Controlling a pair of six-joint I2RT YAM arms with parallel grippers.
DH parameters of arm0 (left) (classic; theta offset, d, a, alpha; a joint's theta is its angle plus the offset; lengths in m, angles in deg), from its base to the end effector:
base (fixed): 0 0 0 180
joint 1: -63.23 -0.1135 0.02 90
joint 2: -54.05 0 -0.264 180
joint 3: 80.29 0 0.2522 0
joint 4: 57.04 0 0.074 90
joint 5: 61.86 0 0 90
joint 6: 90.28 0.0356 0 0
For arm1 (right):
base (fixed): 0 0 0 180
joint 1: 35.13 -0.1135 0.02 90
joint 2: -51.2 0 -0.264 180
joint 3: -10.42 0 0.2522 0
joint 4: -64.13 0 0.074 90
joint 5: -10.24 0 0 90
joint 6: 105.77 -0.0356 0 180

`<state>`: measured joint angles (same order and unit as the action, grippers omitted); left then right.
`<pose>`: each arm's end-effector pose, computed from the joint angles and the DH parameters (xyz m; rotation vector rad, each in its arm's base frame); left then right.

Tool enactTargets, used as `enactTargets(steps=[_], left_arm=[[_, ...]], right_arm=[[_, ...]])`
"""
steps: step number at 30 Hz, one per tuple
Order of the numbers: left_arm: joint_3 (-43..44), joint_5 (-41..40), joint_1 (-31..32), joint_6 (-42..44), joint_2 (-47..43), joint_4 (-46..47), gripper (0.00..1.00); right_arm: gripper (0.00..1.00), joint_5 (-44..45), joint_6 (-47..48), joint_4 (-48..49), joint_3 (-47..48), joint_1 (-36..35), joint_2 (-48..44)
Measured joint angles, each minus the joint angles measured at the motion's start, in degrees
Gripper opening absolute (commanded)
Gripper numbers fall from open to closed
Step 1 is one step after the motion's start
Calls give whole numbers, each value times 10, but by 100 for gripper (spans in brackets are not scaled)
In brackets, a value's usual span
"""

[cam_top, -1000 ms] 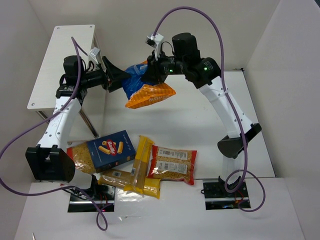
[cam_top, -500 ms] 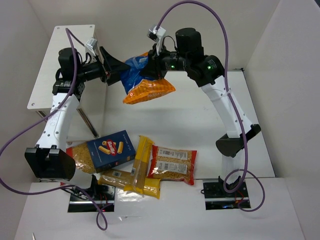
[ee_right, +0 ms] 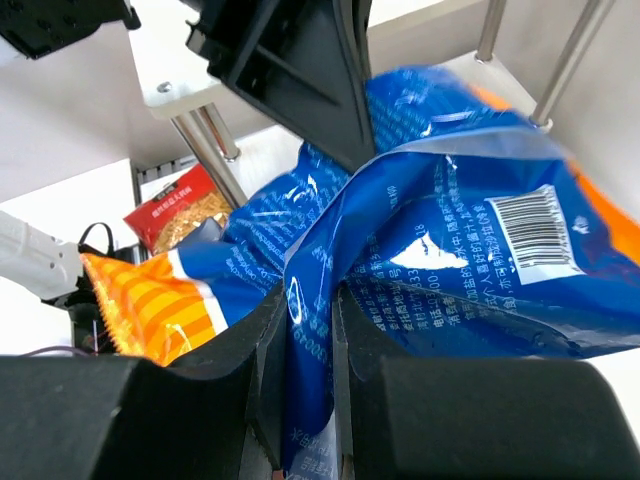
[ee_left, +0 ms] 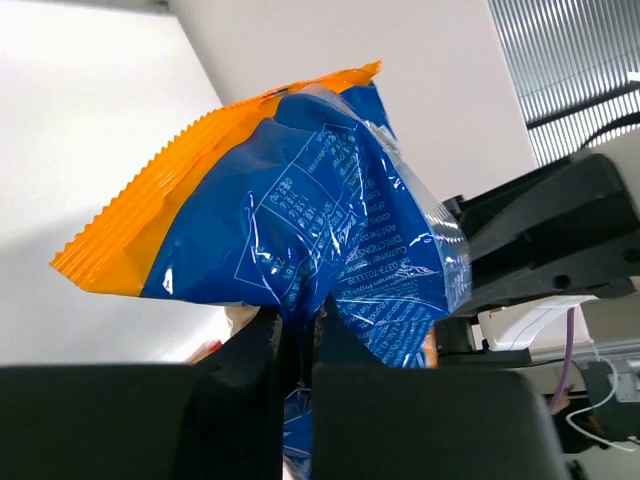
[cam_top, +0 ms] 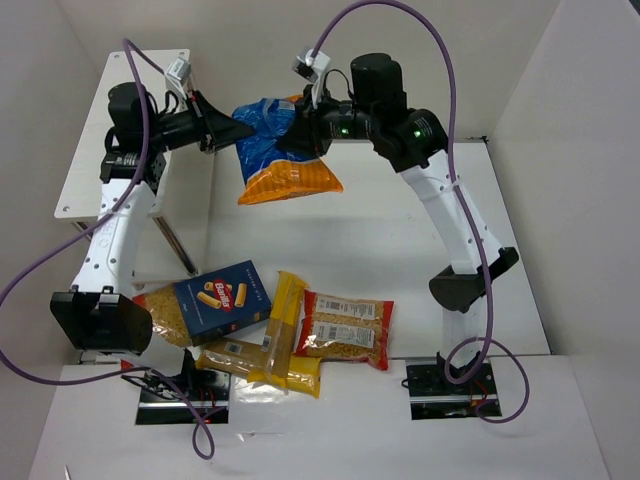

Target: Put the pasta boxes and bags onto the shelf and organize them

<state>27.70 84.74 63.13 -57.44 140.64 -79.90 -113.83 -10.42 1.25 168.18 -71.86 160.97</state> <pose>0.3327 -0.0291 0.4667 -0.0297 1.8199 -1.5127 0.2911 0.2421 0.5227 -1.0620 1.5570 0.9226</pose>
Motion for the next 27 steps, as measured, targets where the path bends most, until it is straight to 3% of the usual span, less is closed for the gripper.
enactTargets(steps=[6,9,10,12,13,15,27], left_arm=[[38,5,-2,30,7,7,0],[48,6,-2,45,8,6,0],[49,7,-2,48,8,6,0],[50,11,-2,50,8,6,0],[50,16,-1,50,8,6,0],[50,27,1,54,8,3,0],[75,47,6,67,8,-31,0]], right_arm=[[1,-5,0,16,-4,0,-1],[25,0,2,20,-13,0,-3],[44,3,3,20,-17,0,-3],[69,11,4,21,-24,0,-5],[86,14,5,24,-28,0,-6],[100,26,9,32,-36,0,-7],[100,97,29,75,-166,37,-69]])
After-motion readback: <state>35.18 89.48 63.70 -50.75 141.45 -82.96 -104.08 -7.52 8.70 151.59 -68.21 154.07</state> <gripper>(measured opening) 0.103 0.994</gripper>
